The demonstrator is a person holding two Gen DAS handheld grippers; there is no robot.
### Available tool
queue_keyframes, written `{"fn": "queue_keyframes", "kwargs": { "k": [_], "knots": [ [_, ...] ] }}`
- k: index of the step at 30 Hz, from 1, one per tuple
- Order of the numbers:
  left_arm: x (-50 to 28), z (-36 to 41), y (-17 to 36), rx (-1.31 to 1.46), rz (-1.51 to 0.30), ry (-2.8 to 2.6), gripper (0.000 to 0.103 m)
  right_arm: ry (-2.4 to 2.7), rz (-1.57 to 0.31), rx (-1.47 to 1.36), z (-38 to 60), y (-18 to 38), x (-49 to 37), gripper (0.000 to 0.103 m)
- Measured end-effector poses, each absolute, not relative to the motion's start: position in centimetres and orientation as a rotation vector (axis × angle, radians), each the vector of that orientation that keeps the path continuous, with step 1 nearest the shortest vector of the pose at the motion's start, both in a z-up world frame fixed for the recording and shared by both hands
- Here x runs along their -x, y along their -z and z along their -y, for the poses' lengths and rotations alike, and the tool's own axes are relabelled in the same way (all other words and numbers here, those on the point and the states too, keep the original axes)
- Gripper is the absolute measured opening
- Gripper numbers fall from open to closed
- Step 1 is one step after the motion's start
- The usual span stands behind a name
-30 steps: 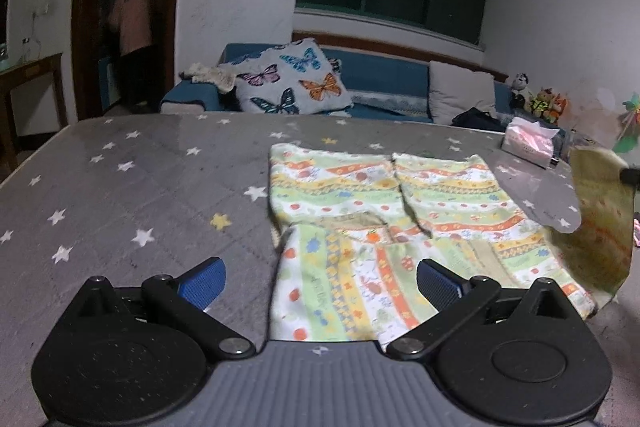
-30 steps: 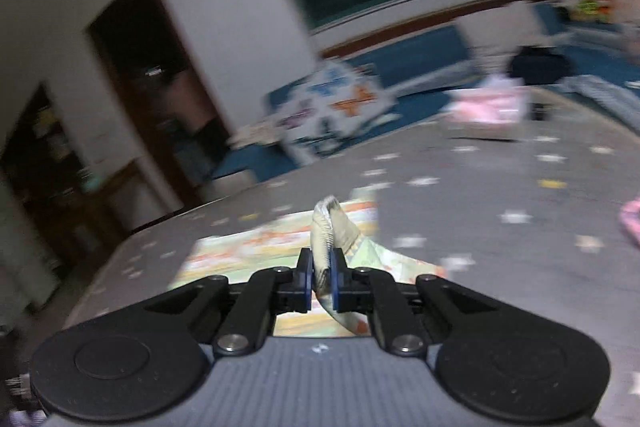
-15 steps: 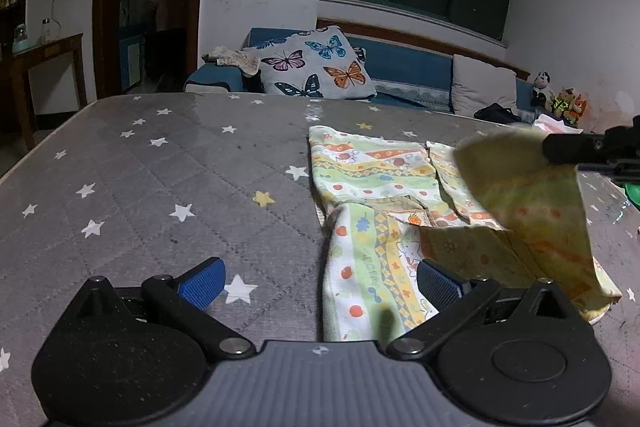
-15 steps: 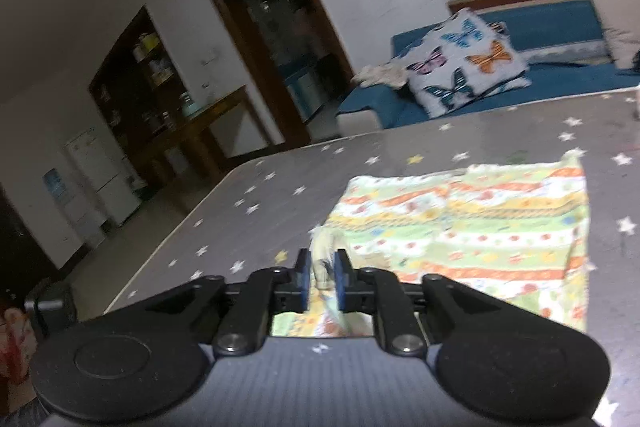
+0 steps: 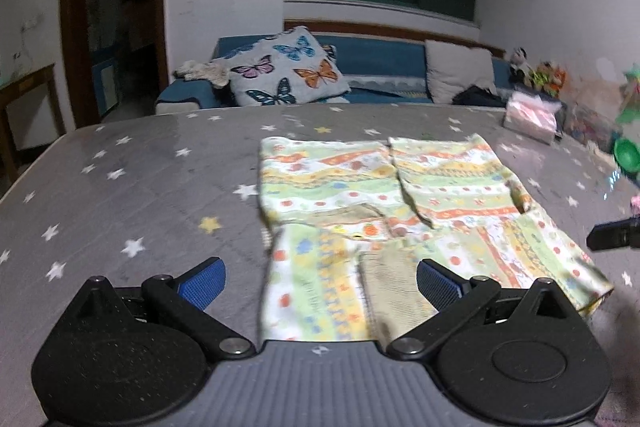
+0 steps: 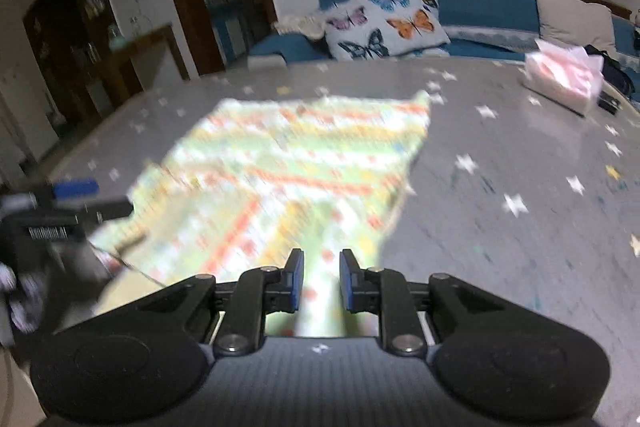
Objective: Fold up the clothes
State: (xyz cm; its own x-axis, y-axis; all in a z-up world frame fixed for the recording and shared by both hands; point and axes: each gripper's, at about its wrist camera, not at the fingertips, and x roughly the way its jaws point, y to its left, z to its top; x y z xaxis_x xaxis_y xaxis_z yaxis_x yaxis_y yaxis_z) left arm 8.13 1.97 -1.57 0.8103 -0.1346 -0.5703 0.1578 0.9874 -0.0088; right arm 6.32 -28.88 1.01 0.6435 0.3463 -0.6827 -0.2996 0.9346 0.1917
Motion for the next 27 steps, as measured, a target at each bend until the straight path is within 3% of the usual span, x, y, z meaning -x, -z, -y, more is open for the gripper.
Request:
{"fn": "queue_keyframes", "kwargs": {
  "k": [18,22,27],
  "knots": [
    [-11.7,3.0,4.8,-0.264,-0.664,0.172,0.103,-0.359,-0.813,0.008,27.3,1.6,-11.5,0.019],
    [-11.3,2.8,4.8,-0.277,-0.659,0.183,0.103,-0.395,-0.801,0.068,26.8,0.7,-9.7,0.027],
    [-9.8,2.6,4.4,-0.334,-0.632,0.201,0.103,-0.438,-0.816,0.196,25.5,1.5,-7.4,0.028]
  ]
}}
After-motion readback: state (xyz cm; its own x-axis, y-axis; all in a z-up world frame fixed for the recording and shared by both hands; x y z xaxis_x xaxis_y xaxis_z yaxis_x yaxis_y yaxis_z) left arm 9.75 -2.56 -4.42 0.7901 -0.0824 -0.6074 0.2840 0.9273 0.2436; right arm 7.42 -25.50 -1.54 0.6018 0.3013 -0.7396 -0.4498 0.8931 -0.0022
